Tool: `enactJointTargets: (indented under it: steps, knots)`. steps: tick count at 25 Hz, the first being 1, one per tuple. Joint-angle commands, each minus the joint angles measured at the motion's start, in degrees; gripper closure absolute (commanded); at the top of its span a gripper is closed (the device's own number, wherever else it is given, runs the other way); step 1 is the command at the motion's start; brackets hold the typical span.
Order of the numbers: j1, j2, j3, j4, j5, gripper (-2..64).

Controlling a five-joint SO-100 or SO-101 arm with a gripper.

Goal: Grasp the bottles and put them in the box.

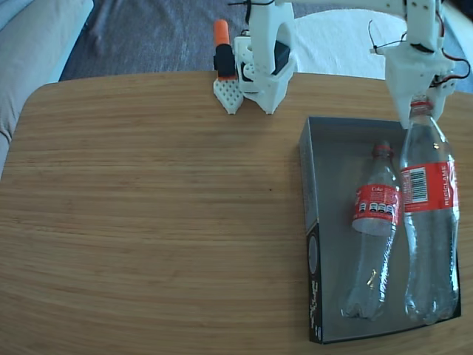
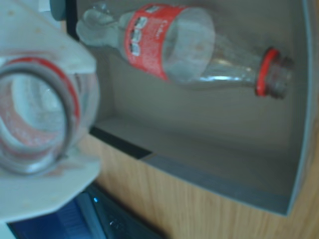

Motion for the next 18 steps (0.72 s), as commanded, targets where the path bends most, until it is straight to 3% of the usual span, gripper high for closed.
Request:
enactJointTargets:
  steps: [1,18]
  knots:
    - [0.2,0.2,-3.5,-0.5,-0.5,61.8]
    - [2.0,-0.2,-1.7,-1.8,-0.7,61.6]
